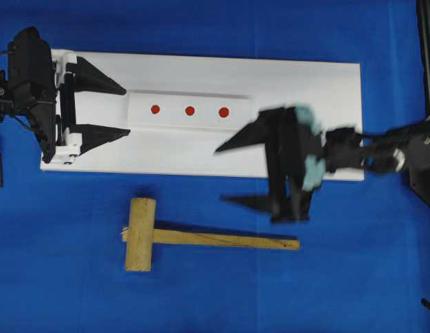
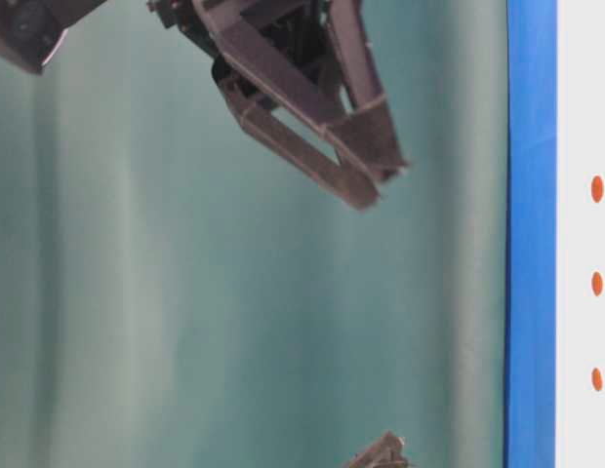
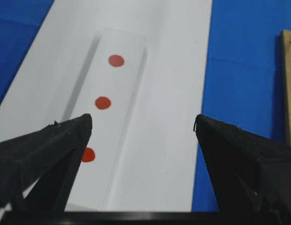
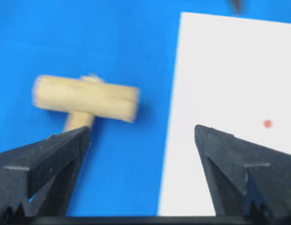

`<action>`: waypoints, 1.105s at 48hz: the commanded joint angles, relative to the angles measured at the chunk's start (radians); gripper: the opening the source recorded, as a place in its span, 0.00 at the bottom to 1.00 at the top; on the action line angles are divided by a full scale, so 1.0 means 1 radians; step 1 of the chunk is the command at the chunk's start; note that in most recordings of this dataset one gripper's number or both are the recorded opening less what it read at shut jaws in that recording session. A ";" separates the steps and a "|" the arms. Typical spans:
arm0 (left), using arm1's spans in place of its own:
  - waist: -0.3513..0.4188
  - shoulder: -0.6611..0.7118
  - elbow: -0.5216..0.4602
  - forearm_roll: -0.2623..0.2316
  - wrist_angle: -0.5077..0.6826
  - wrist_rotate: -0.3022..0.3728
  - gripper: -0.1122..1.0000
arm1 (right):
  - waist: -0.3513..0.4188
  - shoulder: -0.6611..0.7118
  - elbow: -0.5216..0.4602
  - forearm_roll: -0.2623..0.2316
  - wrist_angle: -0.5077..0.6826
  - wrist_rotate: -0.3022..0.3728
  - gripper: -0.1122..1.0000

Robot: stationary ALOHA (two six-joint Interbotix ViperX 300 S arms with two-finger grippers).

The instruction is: Hit the mark with a hammer.

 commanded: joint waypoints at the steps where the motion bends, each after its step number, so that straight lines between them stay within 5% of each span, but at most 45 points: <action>1: -0.011 -0.014 -0.023 0.000 -0.012 0.011 0.89 | -0.044 -0.071 0.014 -0.002 0.018 -0.023 0.84; 22: -0.037 -0.190 0.072 0.005 -0.054 0.018 0.89 | -0.143 -0.388 0.262 -0.006 0.067 -0.084 0.84; 35: -0.063 -0.408 0.183 0.005 -0.043 0.101 0.89 | -0.143 -0.531 0.431 0.002 0.035 -0.075 0.83; 53: -0.072 -0.653 0.276 0.005 0.126 0.112 0.89 | -0.143 -0.693 0.584 0.029 0.031 -0.074 0.82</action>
